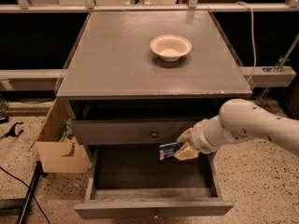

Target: Pick rxbar blueberry from middle drawer and place on counter

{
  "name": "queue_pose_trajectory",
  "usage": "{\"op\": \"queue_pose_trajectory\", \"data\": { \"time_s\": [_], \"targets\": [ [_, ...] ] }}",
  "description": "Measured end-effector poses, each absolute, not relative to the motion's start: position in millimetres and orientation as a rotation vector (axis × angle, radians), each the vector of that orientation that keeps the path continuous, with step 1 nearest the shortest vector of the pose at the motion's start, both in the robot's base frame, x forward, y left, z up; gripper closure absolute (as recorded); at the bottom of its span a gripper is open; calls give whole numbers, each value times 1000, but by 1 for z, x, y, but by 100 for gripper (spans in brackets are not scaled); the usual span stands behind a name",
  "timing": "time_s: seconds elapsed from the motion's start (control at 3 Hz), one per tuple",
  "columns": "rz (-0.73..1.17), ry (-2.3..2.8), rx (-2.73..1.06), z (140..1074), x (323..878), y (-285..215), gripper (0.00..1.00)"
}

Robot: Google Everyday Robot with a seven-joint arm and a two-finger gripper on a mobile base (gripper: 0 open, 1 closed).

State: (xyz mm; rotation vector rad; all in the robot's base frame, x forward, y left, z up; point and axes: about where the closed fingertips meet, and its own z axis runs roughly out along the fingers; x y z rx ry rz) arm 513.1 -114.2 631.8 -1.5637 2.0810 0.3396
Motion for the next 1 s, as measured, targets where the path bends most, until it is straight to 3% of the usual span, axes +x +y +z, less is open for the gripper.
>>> {"op": "queue_pose_trajectory", "data": {
  "time_s": [1.0],
  "targets": [
    [397, 2089, -1556, 714, 497, -98, 100]
  ]
}}
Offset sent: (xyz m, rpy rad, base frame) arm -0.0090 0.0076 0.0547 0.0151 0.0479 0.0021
